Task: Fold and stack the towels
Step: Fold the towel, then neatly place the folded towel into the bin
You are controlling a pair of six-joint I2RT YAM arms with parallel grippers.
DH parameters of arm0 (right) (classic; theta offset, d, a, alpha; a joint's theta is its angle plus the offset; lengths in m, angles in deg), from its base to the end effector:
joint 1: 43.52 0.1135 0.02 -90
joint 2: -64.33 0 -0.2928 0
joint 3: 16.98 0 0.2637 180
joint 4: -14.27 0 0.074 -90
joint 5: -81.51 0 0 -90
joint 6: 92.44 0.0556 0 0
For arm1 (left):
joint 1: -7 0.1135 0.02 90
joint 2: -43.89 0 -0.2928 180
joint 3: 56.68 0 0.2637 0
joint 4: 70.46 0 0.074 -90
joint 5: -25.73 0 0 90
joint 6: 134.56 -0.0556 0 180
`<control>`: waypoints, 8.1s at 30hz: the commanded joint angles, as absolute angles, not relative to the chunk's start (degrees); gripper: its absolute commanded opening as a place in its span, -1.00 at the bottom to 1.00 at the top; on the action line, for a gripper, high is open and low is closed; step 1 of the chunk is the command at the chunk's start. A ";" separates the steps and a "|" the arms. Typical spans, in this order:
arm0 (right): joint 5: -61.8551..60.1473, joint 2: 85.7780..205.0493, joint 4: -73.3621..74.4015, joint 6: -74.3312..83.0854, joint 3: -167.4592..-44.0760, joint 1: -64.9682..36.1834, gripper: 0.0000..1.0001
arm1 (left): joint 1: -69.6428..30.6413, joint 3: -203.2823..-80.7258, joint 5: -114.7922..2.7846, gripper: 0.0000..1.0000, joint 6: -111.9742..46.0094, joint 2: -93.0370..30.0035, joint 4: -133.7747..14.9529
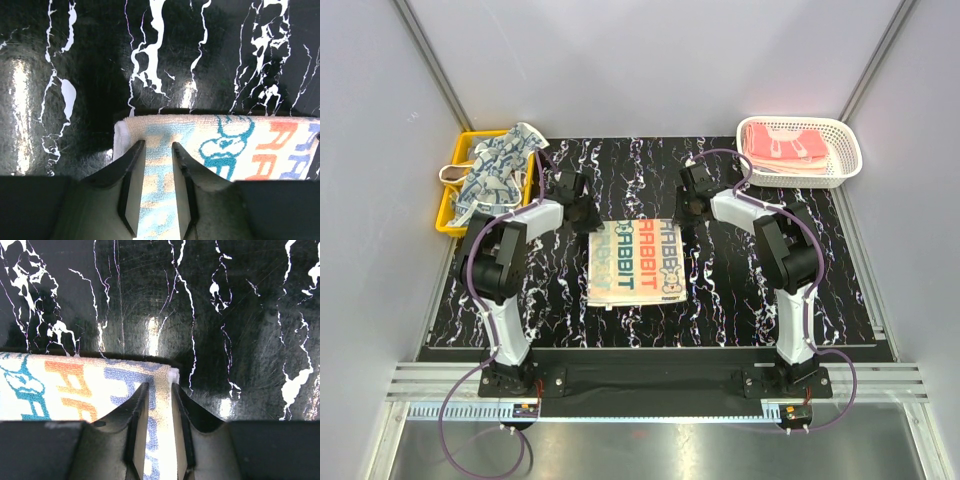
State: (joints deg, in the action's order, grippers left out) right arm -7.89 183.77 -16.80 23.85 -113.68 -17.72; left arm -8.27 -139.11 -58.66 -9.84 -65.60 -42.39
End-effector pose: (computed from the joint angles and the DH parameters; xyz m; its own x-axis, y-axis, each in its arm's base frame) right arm 0.4352 0.2110 0.1620 -0.8467 0.0826 -0.5256 -0.0734 0.9603 0.2691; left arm 0.4100 -0.1176 0.1634 -0.8306 -0.3608 -0.4242 -0.1911 0.9001 -0.3916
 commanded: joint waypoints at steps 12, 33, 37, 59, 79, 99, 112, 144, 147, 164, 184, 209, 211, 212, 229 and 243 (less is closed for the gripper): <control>-9.90 183.60 -15.76 21.21 -114.94 -17.86 -0.17 | -8.12 -145.86 -69.63 -0.29 -16.26 -63.51 -31.91; -10.34 186.06 -10.22 19.71 -112.84 -17.86 -0.26 | -8.12 -146.92 -66.64 -0.28 -16.44 -70.10 -36.47; -10.78 186.24 -10.05 19.89 -112.66 -17.94 -0.39 | -8.12 -144.46 -66.20 -0.35 -16.00 -70.11 -38.58; -8.58 187.47 -8.47 16.02 -116.96 -22.51 -0.92 | -7.77 -139.62 -61.98 -1.00 -14.77 -67.38 -60.11; -4.46 171.67 -0.13 19.09 -102.50 -22.69 -0.92 | -6.45 -128.38 -59.52 -1.00 -11.70 -55.43 -70.84; -9.90 151.01 6.47 23.31 -78.48 -13.02 -0.92 | -8.82 -103.34 -60.40 -1.00 -7.74 -36.81 -78.66; -10.78 143.88 7.09 26.04 -70.65 -10.30 -0.92 | -10.58 -94.45 -61.63 -1.00 -7.30 -25.99 -77.79; -13.42 137.72 5.60 30.44 -65.46 -9.50 -0.90 | -18.67 -84.24 -66.73 -1.00 -4.92 -6.74 -69.18; -13.77 137.37 4.28 29.91 -66.96 -9.42 -0.89 | -18.67 -87.40 -66.82 -1.00 -5.45 -5.77 -66.19; -13.42 135.08 1.38 30.26 -66.35 -9.42 -0.89 | -18.67 -86.63 -63.12 -1.00 -2.55 -3.92 -58.80; -11.39 137.20 2.79 34.13 -61.59 -9.42 -0.36 | -19.11 -80.73 -58.90 -0.57 1.23 -4.28 -59.26; -10.96 146.50 -2.15 35.18 -66.97 -7.92 -0.21 | -22.01 -88.38 -58.63 -0.49 0.96 -17.28 -59.16; -11.04 147.65 -1.79 35.35 -66.52 -7.84 -0.23 | -22.09 -87.86 -60.66 -0.49 1.40 -19.47 -58.89; -11.57 148.09 -1.79 35.36 -66.35 -7.84 -0.23 | -22.01 -87.50 -61.18 -0.49 1.93 -20.00 -59.06; -12.19 150.72 -2.66 30.34 -71.97 -7.92 0.34 | -22.01 -90.31 -62.60 -0.49 0.53 -23.87 -57.48; -14.38 157.32 -4.77 32.28 -74.61 -4.32 -0.06 | -22.09 -91.45 -61.63 -0.48 -0.53 -24.67 -57.48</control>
